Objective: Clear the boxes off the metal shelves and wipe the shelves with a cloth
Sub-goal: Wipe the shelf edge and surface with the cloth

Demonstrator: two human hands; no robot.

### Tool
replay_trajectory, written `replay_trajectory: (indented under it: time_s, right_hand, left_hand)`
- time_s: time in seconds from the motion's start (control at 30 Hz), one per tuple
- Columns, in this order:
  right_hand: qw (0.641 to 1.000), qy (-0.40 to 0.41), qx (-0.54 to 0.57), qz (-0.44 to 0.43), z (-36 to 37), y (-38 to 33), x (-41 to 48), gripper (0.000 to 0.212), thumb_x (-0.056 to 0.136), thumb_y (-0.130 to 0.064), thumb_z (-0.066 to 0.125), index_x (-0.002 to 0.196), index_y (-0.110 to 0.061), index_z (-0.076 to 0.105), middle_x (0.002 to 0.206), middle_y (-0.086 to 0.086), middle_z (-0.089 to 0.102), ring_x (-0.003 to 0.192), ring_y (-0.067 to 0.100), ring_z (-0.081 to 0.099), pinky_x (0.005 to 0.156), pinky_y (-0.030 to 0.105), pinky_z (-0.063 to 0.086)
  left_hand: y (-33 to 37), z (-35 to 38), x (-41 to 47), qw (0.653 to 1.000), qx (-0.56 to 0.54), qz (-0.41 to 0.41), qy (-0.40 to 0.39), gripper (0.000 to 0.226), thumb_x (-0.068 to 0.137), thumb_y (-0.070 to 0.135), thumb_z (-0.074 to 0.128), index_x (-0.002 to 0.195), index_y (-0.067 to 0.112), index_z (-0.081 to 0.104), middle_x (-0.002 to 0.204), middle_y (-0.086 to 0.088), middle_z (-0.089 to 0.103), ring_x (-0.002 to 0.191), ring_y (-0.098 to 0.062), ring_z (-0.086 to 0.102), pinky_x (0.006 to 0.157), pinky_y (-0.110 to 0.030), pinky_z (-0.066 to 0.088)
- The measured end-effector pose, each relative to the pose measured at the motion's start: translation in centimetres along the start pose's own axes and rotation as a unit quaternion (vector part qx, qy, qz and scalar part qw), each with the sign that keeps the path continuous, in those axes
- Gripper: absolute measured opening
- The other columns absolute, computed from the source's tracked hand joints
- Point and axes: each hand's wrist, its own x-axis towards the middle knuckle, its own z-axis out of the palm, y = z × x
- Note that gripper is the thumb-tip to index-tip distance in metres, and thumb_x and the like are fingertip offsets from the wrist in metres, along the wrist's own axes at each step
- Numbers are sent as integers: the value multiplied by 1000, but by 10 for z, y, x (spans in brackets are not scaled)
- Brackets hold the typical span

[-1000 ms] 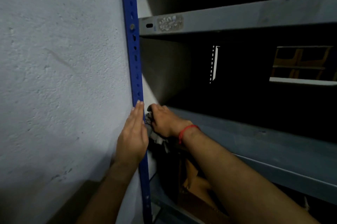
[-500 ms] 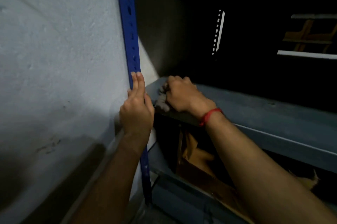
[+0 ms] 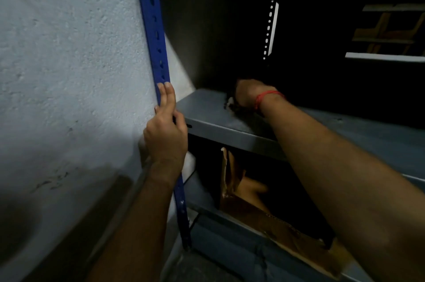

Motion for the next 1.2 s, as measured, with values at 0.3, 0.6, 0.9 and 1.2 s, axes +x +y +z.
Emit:
replay_trajectory:
  time_s: [0.3,0.6,0.9,1.2]
  right_hand:
    - [975,29,100,-198,16,-90,-45,41,97,-36,51,132,-15,49,137,12,47,126,33,42,105,50,41]
    - [999,-3,-11,39,-5,44,-6,43,100,-17,52,139,-1,51,146,21,49,135,35,46,113,38,33]
    - [993,73,45,-78,18,-39,-81,44,96,-22,47,136,-5,44,141,17,44,129,39,42,108,45,36]
    - [998,33,-25,50,-15,82,-64,34,99,-15,50,127,1,60,134,22,60,124,38,56,100,39,45]
  left_hand:
    - [4,0,0,1000,-8,-12,4,63,96,10,57,153,24,37,157,4,38,117,-35,63,92,-39,52]
    - [1,1,-3,999,-42,-5,7,57,99,10,55,152,21,39,153,1,41,121,-39,60,99,-45,53]
    - [5,4,-2,999,-34,-22,20,58,97,8,54,152,23,41,154,0,42,123,-37,59,99,-42,49]
    - [7,-2,-1,999,-42,-13,1,57,97,7,54,151,20,43,151,-8,47,117,-42,61,100,-45,49]
